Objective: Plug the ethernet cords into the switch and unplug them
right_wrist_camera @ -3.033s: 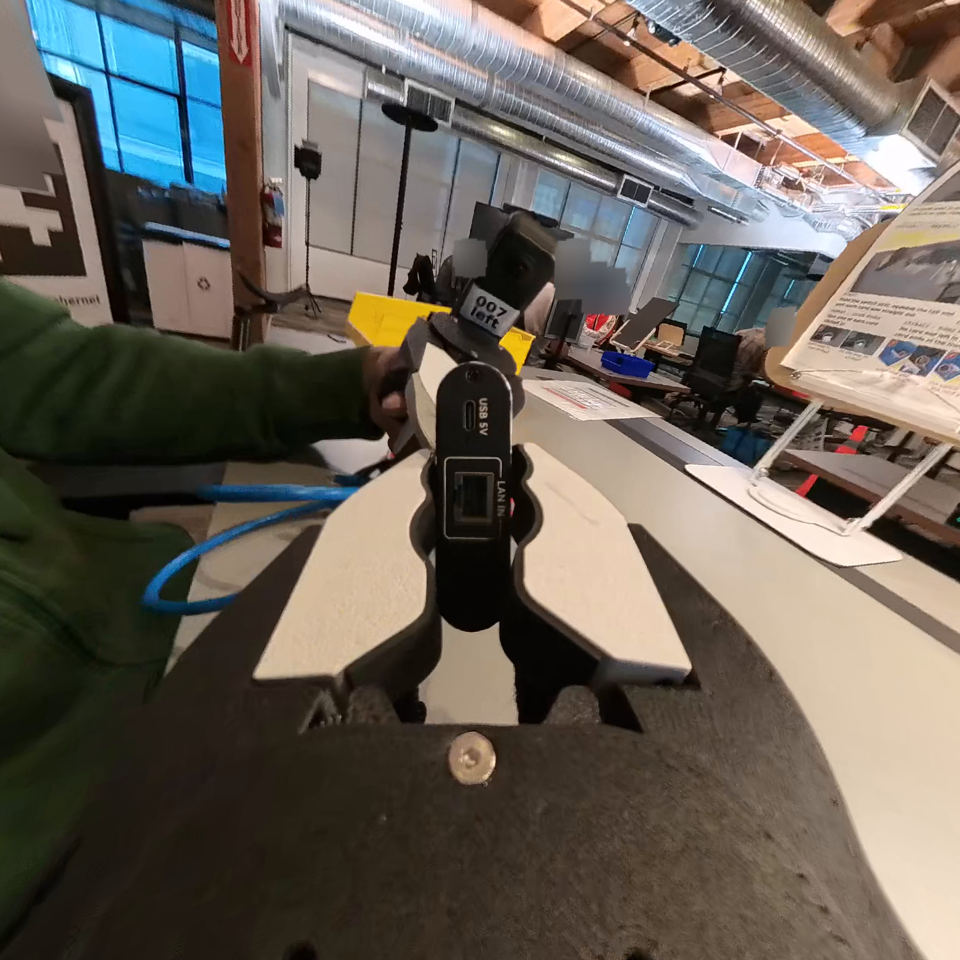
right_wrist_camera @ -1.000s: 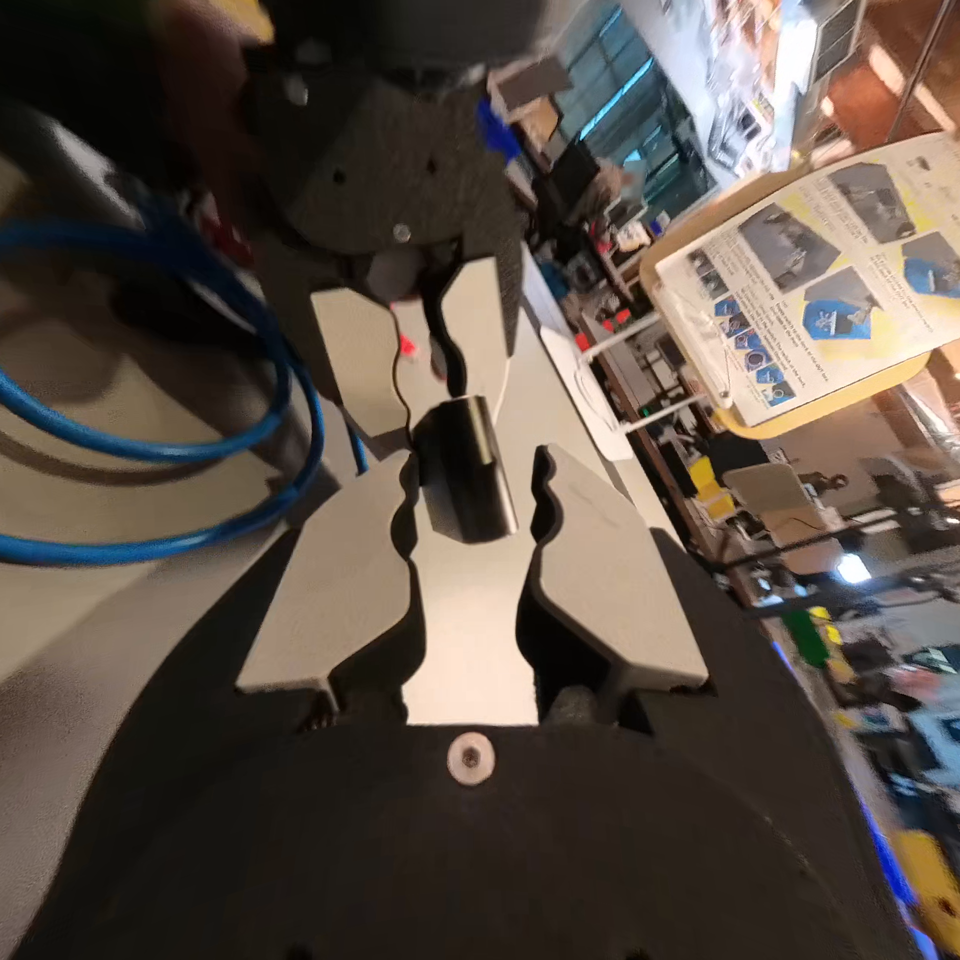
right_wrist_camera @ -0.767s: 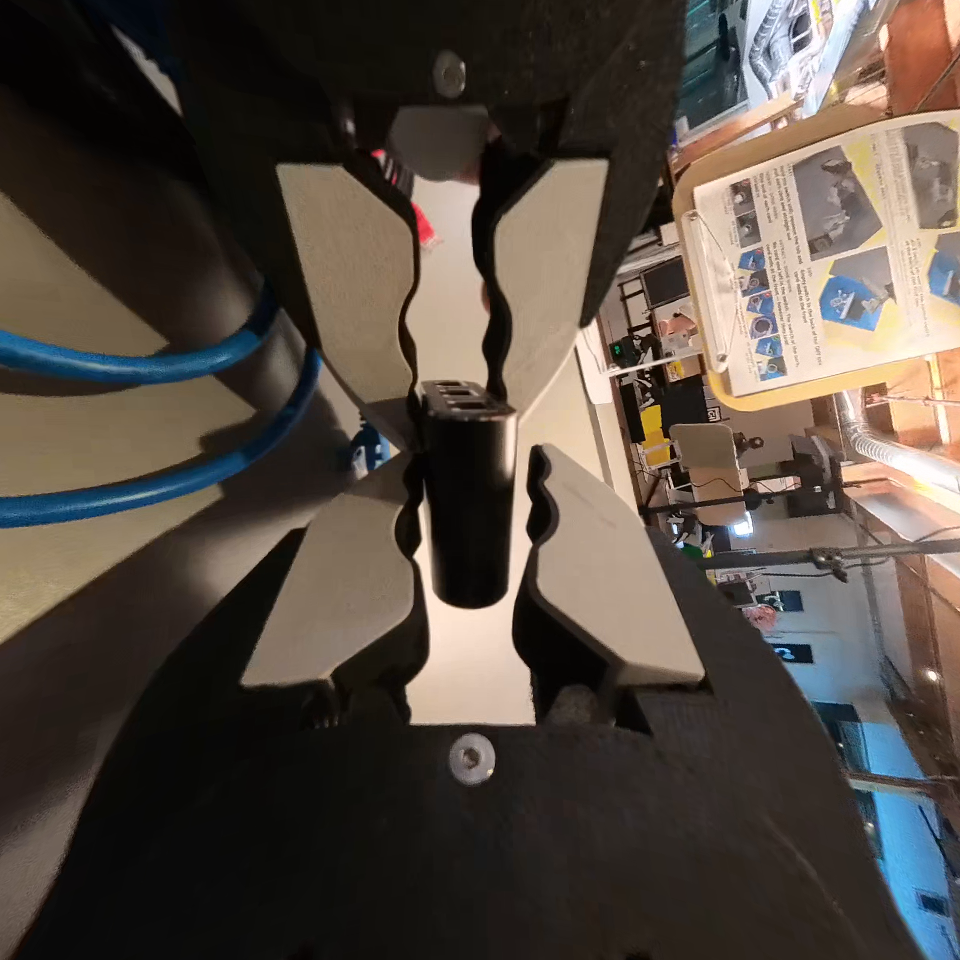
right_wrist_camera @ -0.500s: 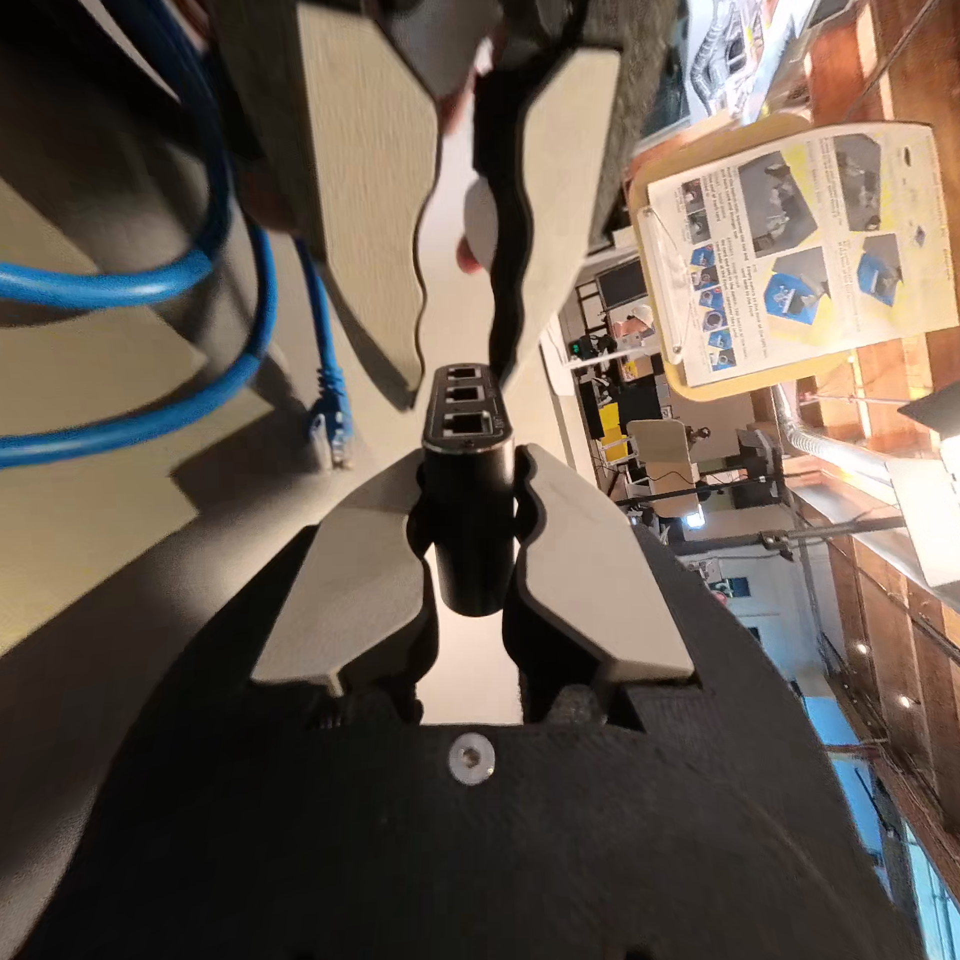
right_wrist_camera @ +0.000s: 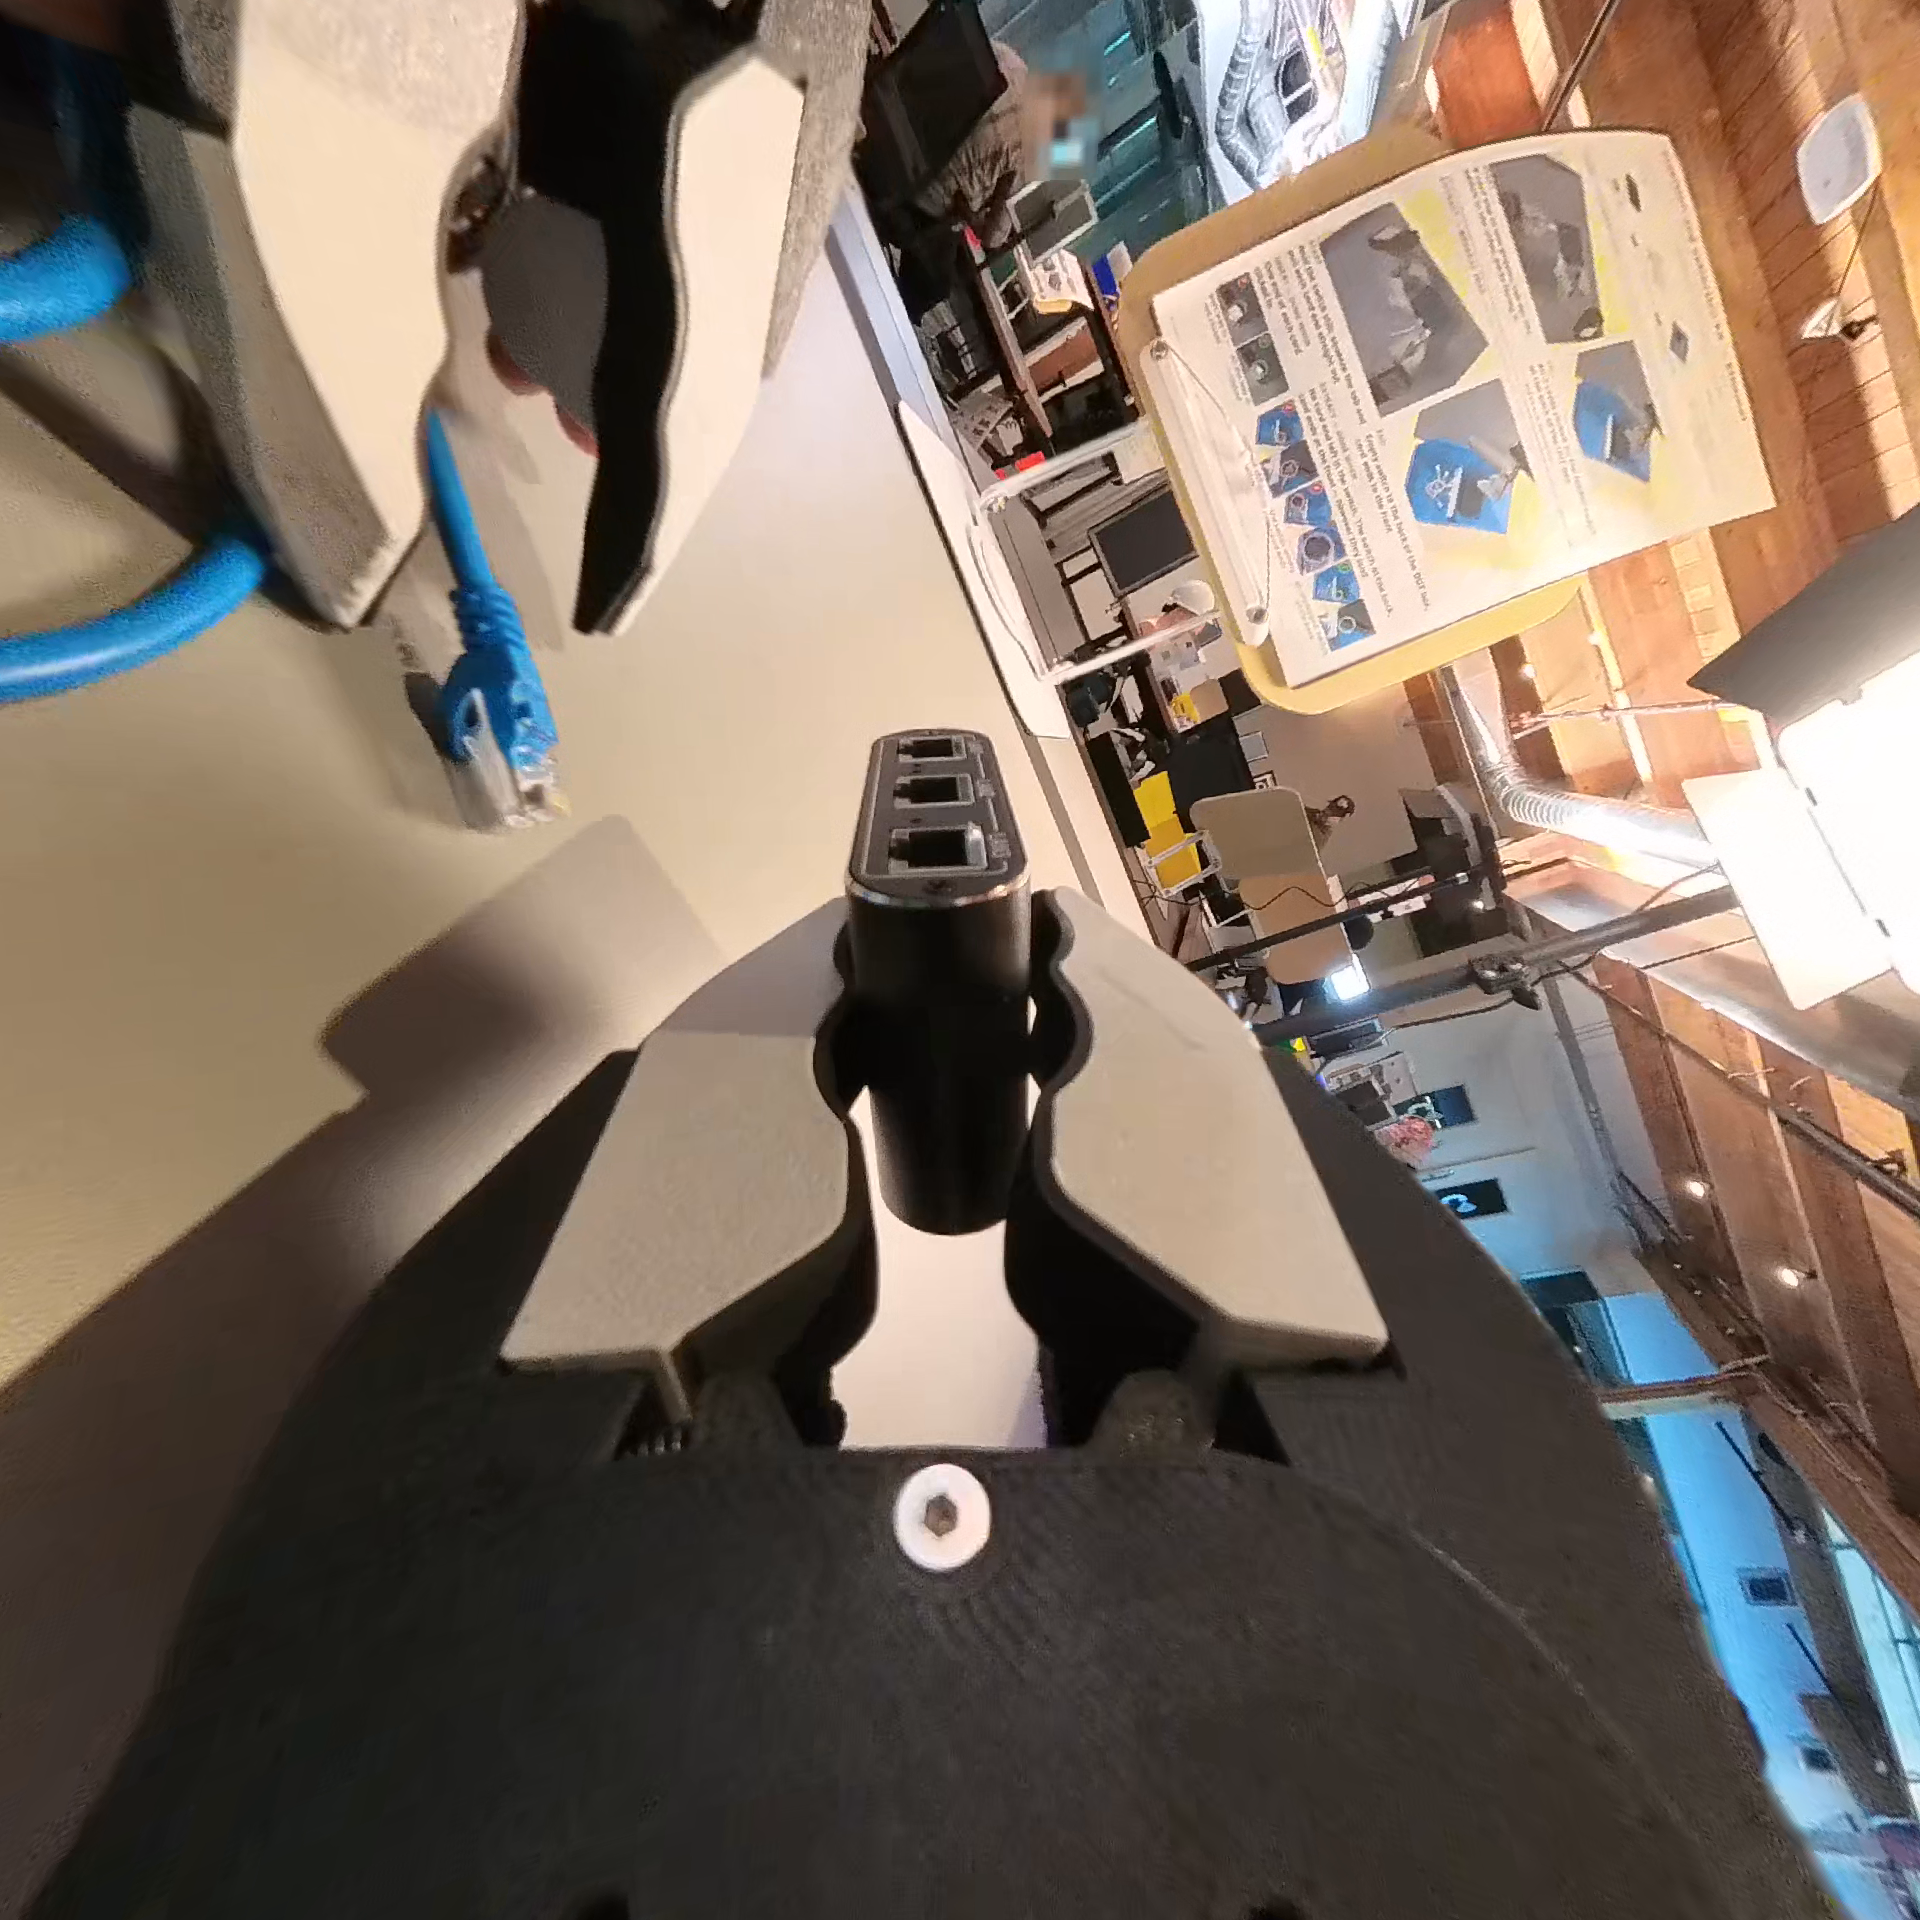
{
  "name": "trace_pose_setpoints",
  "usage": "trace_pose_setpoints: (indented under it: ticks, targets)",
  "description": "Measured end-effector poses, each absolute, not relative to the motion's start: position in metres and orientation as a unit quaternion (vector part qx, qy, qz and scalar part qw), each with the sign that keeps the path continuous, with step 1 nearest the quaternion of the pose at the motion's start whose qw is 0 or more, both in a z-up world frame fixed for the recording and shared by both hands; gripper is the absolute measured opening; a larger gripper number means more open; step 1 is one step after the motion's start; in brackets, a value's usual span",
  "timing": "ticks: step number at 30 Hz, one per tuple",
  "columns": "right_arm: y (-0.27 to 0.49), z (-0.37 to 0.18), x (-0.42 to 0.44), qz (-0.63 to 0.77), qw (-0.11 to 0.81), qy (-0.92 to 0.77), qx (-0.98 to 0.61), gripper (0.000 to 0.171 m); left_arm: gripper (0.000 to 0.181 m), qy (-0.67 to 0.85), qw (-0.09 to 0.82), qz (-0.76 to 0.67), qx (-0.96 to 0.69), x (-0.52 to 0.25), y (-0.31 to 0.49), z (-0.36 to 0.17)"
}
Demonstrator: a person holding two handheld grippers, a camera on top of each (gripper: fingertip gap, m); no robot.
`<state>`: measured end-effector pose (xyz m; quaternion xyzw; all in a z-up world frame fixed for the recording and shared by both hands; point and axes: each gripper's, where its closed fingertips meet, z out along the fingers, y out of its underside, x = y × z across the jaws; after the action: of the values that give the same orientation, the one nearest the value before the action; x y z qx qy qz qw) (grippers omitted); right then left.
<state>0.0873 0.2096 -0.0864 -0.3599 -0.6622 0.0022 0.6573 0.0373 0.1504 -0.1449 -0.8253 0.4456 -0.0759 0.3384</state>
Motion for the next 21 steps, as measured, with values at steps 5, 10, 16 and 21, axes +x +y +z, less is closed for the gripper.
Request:
trace_pose_setpoints:
  ticks: [5,10,16,21]
  targets:
    - [0.211,-0.088,0.086,-0.02,0.659,-0.663,-0.354,0.028,0.017,0.457,0.335,-0.082,-0.82,0.044,0.148,-0.148]
    - [0.212,-0.088,0.086,-0.033,0.663,-0.66,-0.352,0.028,0.011,0.468,0.335,-0.066,-0.815,0.043,0.149,-0.148]
    - [0.216,-0.087,0.088,-0.045,0.664,-0.654,-0.36,0.028,0.011,0.464,0.401,-0.018,-0.79,0.042,0.162,-0.127]
    - [0.222,-0.089,0.089,-0.062,0.662,-0.651,-0.367,0.028,0.011,0.477,0.466,0.011,-0.745,0.054,0.164,-0.101]
